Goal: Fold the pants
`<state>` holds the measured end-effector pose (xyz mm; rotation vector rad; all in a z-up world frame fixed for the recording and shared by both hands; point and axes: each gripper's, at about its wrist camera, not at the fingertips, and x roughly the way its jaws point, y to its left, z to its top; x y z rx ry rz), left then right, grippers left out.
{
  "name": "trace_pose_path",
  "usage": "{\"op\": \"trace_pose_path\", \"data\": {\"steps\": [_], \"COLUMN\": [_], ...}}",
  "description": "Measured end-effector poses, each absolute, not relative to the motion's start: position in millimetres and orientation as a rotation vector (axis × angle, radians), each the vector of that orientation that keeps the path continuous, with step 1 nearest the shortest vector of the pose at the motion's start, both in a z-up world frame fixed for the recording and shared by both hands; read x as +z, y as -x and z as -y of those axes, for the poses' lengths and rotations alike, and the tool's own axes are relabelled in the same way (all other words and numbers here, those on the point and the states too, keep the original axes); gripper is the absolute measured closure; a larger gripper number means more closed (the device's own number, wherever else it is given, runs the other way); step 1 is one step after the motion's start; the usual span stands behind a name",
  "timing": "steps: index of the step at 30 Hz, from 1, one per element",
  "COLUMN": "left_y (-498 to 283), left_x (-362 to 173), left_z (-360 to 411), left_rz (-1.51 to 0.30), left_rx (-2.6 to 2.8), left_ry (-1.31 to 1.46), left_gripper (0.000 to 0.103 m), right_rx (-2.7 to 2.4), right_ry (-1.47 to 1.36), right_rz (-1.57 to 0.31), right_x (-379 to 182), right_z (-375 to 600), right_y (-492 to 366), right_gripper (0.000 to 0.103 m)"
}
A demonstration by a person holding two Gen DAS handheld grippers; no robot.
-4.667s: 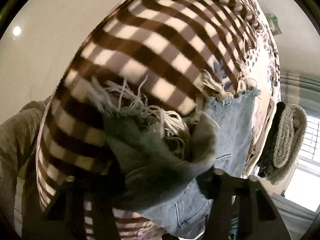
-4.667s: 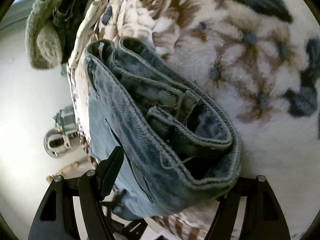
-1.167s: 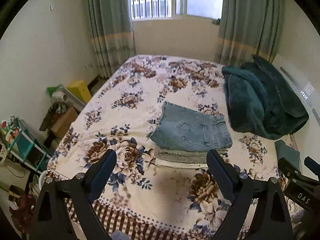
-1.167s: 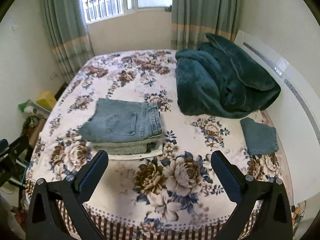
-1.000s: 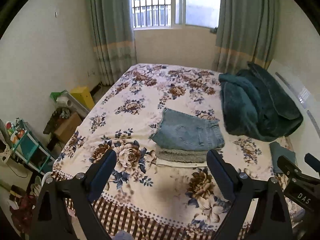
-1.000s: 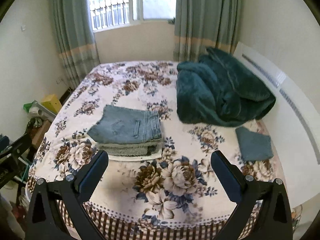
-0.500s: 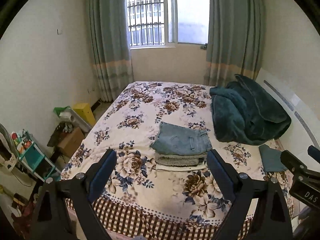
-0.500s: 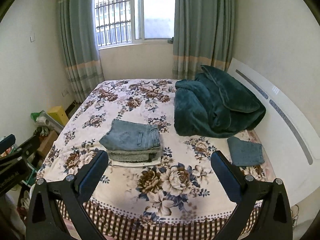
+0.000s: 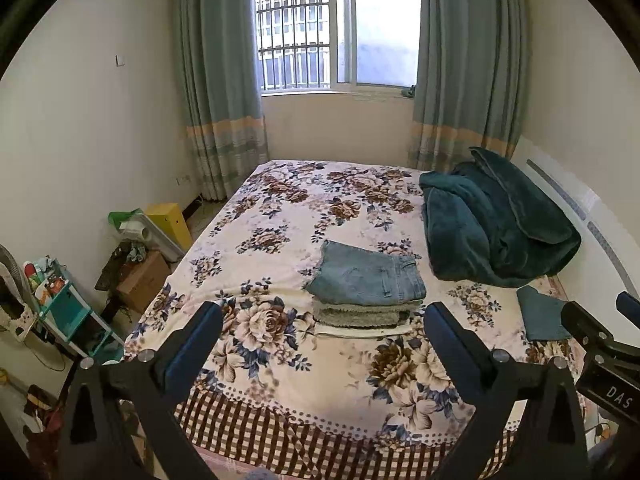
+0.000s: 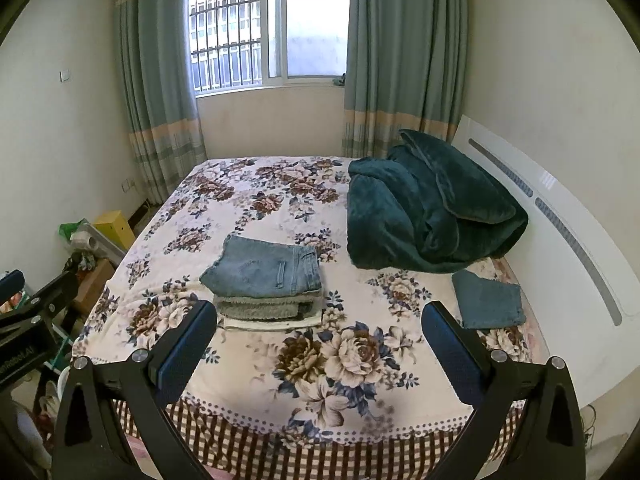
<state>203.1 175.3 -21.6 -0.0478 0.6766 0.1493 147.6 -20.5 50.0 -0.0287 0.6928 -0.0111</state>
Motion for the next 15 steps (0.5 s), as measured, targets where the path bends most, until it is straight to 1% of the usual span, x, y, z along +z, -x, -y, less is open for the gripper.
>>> {"op": "trace_pose_path", "data": {"steps": [15], "left_y": [-201.3], "left_x": [-25.9], "left_z": [-183.3], "left_rz": [-0.678], "left_rx": [0.178], "left_ry": [0.028], "left_gripper": [0.000], "right_rx": [-0.007], "right_ry": [0.033], "right_rz": [-0.694], "right_x": [46.2], "right_z": [14.9], "right_y": [-152.9], "right_gripper": [0.000]}}
